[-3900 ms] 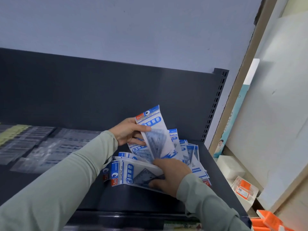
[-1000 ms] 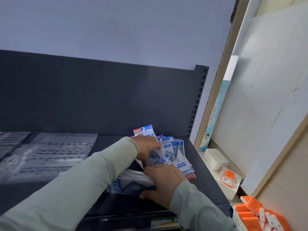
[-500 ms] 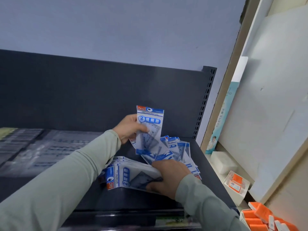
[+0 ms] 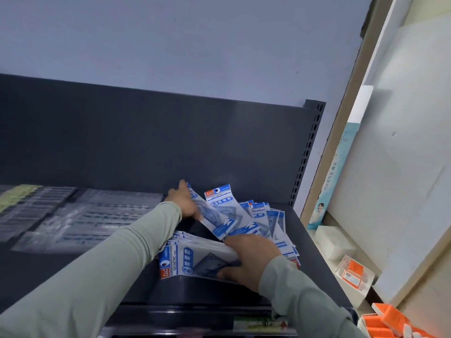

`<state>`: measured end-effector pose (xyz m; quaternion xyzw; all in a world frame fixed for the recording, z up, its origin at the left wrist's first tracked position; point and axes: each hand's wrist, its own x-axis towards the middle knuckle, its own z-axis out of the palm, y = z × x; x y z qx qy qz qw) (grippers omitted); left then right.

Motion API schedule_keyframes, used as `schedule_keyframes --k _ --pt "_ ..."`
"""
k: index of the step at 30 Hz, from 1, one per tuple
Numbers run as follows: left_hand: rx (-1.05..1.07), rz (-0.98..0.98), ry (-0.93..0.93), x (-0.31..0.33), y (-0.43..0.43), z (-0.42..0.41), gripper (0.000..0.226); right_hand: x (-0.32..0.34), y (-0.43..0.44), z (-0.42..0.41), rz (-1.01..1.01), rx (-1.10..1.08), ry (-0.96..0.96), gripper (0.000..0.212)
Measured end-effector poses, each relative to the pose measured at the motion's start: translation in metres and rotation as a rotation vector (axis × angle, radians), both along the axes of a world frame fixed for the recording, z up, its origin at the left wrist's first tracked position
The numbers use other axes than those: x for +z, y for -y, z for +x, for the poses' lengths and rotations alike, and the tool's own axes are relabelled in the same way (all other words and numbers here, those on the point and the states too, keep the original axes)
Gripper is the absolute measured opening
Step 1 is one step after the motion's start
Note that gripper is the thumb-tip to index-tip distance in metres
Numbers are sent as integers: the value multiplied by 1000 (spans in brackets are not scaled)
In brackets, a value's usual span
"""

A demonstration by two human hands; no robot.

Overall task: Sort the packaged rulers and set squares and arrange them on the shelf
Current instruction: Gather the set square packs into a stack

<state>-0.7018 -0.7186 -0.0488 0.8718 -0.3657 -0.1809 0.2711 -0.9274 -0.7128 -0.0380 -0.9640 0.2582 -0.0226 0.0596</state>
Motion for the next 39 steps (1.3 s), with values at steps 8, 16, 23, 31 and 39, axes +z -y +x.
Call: schedule_keyframes --k 8,16,23,31,39 --pt "-588 353 497 -5 8 -6 82 -2 0 -4 3 6 24 37" --pt "-619 565 627 -1 23 -11 69 -2 5 -6 6 12 22 40" --pt "-633 613 553 6 23 4 89 -1 4 -7 7 29 14 35" --pt "-730 231 563 22 19 -18 19 -2 7 -5 -19 26 7 39" --pt "-940 196 81 37 -3 -39 14 -11 10 -1 -253 1 218 80"
